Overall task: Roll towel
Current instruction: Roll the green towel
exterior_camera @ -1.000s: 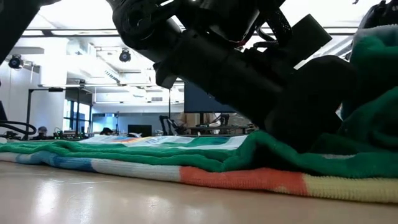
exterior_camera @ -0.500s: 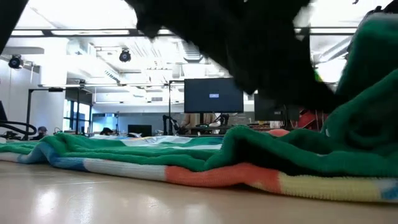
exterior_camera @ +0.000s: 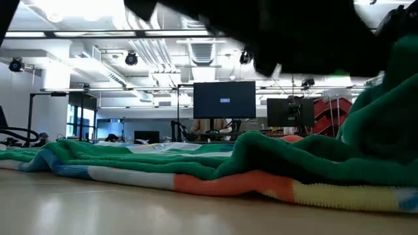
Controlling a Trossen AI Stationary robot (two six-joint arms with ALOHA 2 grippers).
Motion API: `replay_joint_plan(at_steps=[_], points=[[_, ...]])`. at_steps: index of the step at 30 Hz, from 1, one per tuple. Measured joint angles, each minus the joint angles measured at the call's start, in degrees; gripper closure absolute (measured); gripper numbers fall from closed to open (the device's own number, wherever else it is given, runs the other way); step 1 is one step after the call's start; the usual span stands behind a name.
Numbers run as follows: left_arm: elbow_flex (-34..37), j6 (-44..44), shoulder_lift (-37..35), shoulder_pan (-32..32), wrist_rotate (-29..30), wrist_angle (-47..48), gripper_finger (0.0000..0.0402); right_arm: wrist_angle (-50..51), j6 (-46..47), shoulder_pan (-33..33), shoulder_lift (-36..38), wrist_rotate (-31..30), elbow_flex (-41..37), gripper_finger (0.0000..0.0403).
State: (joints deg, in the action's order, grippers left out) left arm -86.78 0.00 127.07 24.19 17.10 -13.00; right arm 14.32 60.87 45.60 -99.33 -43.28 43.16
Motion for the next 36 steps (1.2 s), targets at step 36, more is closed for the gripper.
replay_joint_plan(at_steps=[36], points=[[-0.5, 6.9, 4.5, 0.4, -8.4, -1.8, 0.0283, 0.6, 0.5, 0.5, 2.0, 1.3, 0.0, 0.0214]])
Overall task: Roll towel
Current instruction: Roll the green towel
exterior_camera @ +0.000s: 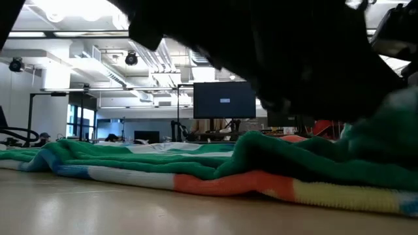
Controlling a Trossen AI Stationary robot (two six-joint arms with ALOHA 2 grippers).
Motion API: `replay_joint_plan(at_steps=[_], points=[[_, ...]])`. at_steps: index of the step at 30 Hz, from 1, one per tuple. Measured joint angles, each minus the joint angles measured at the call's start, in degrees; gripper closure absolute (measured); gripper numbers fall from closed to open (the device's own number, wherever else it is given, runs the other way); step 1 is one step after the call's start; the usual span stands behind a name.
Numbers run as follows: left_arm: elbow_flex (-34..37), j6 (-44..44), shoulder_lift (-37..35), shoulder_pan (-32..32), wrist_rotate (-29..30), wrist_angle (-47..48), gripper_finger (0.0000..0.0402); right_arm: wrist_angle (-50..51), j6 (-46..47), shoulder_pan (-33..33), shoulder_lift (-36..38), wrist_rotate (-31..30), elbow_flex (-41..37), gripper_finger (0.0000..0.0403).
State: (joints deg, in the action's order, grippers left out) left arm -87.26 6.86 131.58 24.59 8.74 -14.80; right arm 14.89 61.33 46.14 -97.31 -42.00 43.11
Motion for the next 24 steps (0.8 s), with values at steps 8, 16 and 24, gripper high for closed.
replay_joint_plan(at_steps=[8, 16, 24], points=[[-0.2, 0.9, 3.1, 0.1, -0.6, -3.0, 0.0283, 0.2, -2.4, 0.2, 1.7, 1.9, 0.0, 0.0213], [0.1, -3.8, -0.3, 0.1, -1.0, 2.9, 0.0283, -0.2, -1.2, 0.2, 1.2, 2.0, 0.0, 0.0213], [-0.1, -1.7, -3.1, 1.0, -2.1, 14.1, 0.0283, -0.5, -0.4, 0.4, 0.8, 2.0, 0.0, 0.0213]])
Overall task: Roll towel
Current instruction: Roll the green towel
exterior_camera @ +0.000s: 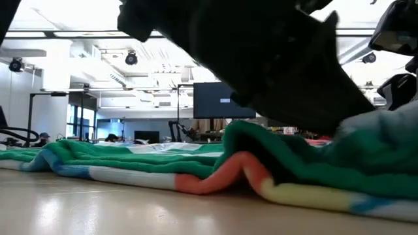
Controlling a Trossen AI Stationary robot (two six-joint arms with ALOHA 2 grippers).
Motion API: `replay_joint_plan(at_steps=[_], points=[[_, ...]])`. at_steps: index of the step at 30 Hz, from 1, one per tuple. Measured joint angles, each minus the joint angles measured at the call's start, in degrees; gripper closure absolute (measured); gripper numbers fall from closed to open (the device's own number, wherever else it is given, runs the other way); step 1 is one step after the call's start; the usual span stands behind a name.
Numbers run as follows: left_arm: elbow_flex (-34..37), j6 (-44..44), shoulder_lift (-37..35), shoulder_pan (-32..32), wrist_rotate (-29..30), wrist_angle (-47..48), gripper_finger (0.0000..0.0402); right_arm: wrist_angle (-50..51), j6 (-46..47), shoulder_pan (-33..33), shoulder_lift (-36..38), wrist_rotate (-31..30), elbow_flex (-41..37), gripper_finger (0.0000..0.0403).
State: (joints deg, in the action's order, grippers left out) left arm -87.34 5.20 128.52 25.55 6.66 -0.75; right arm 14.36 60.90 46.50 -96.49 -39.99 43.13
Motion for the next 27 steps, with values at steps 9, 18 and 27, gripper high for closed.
replay_joint_plan(at_steps=[9, 18, 27], points=[[0.2, -2.8, -6.6, 0.8, -1.6, 3.8, 0.0283, 0.7, 0.0, 0.0, 0.0, 0.0, 0.0, 0.0213], [0.1, -8.3, -6.2, 0.1, 1.0, -5.9, 0.0283, 0.5, 0.0, 0.0, 0.0, 0.0, -0.1, 0.0213], [0.2, -6.0, -1.3, -1.6, -0.1, -3.0, 0.0283, 0.3, 0.7, 0.1, -0.1, -0.1, -0.2, 0.0213]])
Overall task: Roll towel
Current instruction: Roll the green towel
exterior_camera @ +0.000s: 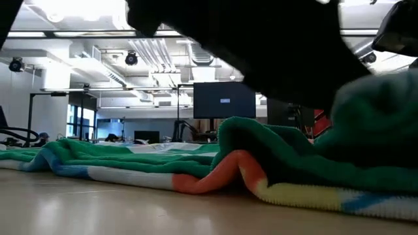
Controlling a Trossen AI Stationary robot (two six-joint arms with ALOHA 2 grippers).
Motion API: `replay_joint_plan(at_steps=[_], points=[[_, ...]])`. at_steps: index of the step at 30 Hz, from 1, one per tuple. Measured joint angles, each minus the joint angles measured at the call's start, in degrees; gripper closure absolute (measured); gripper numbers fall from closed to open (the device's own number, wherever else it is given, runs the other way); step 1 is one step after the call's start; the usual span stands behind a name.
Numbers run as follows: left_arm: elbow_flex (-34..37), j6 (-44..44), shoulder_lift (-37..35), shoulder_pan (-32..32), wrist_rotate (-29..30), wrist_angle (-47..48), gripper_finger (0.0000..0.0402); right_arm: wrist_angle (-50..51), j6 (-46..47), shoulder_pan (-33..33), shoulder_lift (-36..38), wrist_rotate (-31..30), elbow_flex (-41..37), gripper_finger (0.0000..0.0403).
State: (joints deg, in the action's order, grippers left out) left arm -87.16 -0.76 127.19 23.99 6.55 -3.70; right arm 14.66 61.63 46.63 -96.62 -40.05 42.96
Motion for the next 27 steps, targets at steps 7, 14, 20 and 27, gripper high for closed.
replay_joint_plan(at_steps=[7, 14, 20, 27], points=[[-0.1, -0.3, -1.1, -0.1, -1.6, 4.9, 0.0283, 0.0, -0.1, 0.0, 0.0, 0.0, 0.0, 0.0213], [-0.1, 0.4, 3.2, 0.2, -3.0, -4.8, 0.0283, 0.9, -2.6, 0.8, 1.9, 0.3, 0.1, 0.0213], [-0.4, 2.4, 7.7, 0.2, -3.2, -11.9, 0.0283, 15.0, 1.0, 2.7, 10.0, -1.6, 1.6, 0.0213], [-0.3, 2.8, 9.1, 0.2, -3.0, -15.9, 0.0283, 33.1, 9.6, 2.6, 15.4, 5.9, 1.5, 0.0213]])
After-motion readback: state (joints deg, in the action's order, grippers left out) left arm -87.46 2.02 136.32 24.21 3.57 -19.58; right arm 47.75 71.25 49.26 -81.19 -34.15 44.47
